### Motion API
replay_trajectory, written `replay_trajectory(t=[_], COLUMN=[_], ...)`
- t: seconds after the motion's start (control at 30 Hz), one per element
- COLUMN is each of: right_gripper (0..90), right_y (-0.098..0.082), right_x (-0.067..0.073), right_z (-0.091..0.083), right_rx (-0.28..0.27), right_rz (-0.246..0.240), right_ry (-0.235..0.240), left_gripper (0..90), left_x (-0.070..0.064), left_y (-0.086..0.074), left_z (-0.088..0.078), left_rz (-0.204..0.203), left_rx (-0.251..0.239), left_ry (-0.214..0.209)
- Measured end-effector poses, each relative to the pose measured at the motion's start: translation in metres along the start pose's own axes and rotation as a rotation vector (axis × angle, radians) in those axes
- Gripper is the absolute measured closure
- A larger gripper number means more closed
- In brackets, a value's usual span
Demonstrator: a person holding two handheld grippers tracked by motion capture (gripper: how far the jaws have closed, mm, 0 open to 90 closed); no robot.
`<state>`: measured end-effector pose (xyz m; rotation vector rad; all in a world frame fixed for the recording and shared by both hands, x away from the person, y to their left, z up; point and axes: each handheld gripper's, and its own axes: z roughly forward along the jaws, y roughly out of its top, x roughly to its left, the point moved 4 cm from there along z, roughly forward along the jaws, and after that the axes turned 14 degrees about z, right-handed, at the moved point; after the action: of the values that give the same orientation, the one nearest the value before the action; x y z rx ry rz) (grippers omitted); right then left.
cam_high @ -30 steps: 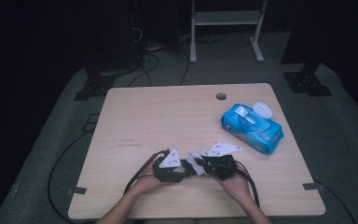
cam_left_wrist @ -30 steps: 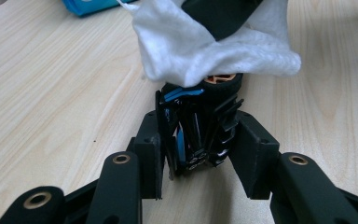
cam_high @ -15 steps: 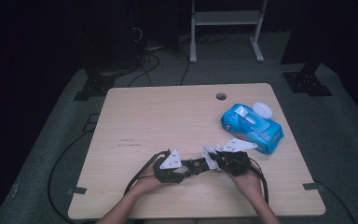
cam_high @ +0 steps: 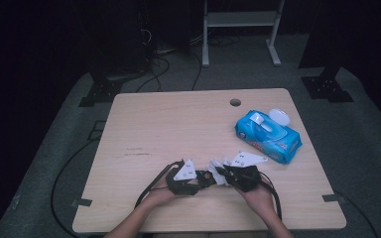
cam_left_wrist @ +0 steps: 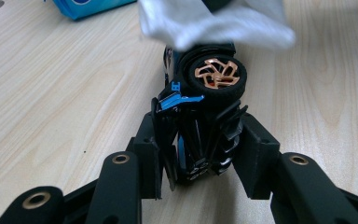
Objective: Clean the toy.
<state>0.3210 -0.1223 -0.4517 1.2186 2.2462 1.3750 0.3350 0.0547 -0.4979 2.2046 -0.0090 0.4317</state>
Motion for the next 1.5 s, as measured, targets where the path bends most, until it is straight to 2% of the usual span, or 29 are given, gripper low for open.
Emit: replay_trajectory(t=[0.07,0.13,0.2,0.3,0.4,0.43,0.47,0.5,0.57,0.6,0.7,0.73,0.77,0.8,0.83,0.9,1.0,1.1,1.23,1.3,1.33,1.5], right_gripper=[83.7,83.7,83.7,83.7,83.7,83.7,83.7,83.7,83.7,83.7,83.7,83.7,83.7,83.7,83.7,83.7,83.6,83.6,83.7,83.7,83.7,83.7], right_y=[0.0,0.001,0.002,0.0,-0.001,0.0,0.0,0.0,-0.001,-0.001,-0.001,-0.002,-0.002,-0.003,-0.004,-0.004,-0.003,-0.005,-0.008,-0.008,-0.007,-0.006], right_x=[-0.01,-0.021,-0.031,-0.046,-0.045,-0.041,-0.033,-0.029,-0.022,-0.023,-0.04,-0.046,-0.05,-0.054,-0.057,-0.058,-0.051,-0.049,-0.061,-0.064,-0.063,-0.046], right_z=[-0.004,-0.009,-0.014,-0.021,-0.023,-0.022,-0.02,-0.018,-0.014,-0.014,-0.02,-0.023,-0.026,-0.027,-0.03,-0.034,-0.034,-0.03,-0.034,-0.037,-0.037,-0.031], right_rx=[-0.001,-0.021,-0.024,-0.03,-0.031,-0.032,-0.037,-0.035,-0.006,-0.008,-0.018,-0.024,-0.023,-0.008,-0.008,-0.035,-0.032,-0.009,-0.001,-0.019,-0.022,-0.017], right_rz=[-0.012,0.031,0.03,0.097,0.102,0.099,0.089,0.073,0.012,0.01,0.067,0.103,0.113,0.093,0.092,0.132,0.108,0.085,0.124,0.158,0.16,0.126], right_ry=[-0.051,-0.062,-0.128,-0.141,-0.131,-0.107,-0.05,-0.038,-0.071,-0.072,-0.098,-0.093,-0.132,-0.183,-0.191,-0.147,-0.113,-0.132,-0.172,-0.151,-0.142,-0.1], left_gripper=[57.5,57.6,57.5,57.5,57.6,57.7,57.7,57.7,57.7,57.8,57.7,57.8,57.8,57.8,57.8,57.8,57.8,57.8,57.8,57.7,57.7,57.8], left_x=[0.0,0.0,0.0,0.0,0.0,0.0,0.0,0.0,0.001,0.001,0.0,0.0,0.0,0.001,0.001,0.001,0.001,0.0,0.001,0.001,0.001,0.002], left_y=[0.0,0.0,-0.001,-0.001,-0.001,-0.001,-0.001,-0.001,-0.001,-0.001,-0.001,-0.001,-0.001,-0.001,-0.001,-0.002,-0.002,-0.001,-0.002,-0.002,-0.002,-0.002], left_z=[0.0,0.0,-0.001,-0.001,-0.001,-0.001,-0.001,-0.002,-0.002,-0.002,-0.002,-0.002,-0.002,-0.002,-0.002,-0.002,-0.002,-0.002,-0.003,-0.003,-0.003,-0.002], left_rz=[-0.001,-0.003,0.003,0.007,0.009,0.009,0.011,0.016,0.017,0.015,0.006,0.007,0.01,0.011,0.011,0.008,0.006,0.012,0.014,0.013,0.012,0.011], left_rx=[-0.001,-0.002,-0.001,-0.001,0.0,-0.001,-0.001,0.0,0.003,0.001,-0.001,-0.002,-0.001,0.0,0.0,0.0,0.0,0.0,0.002,0.002,0.002,-0.002], left_ry=[-0.001,-0.002,-0.004,-0.005,-0.005,-0.005,-0.004,-0.005,-0.004,-0.002,-0.002,-0.003,-0.003,-0.004,-0.005,-0.007,-0.008,-0.001,-0.004,-0.006,-0.008,-0.012])
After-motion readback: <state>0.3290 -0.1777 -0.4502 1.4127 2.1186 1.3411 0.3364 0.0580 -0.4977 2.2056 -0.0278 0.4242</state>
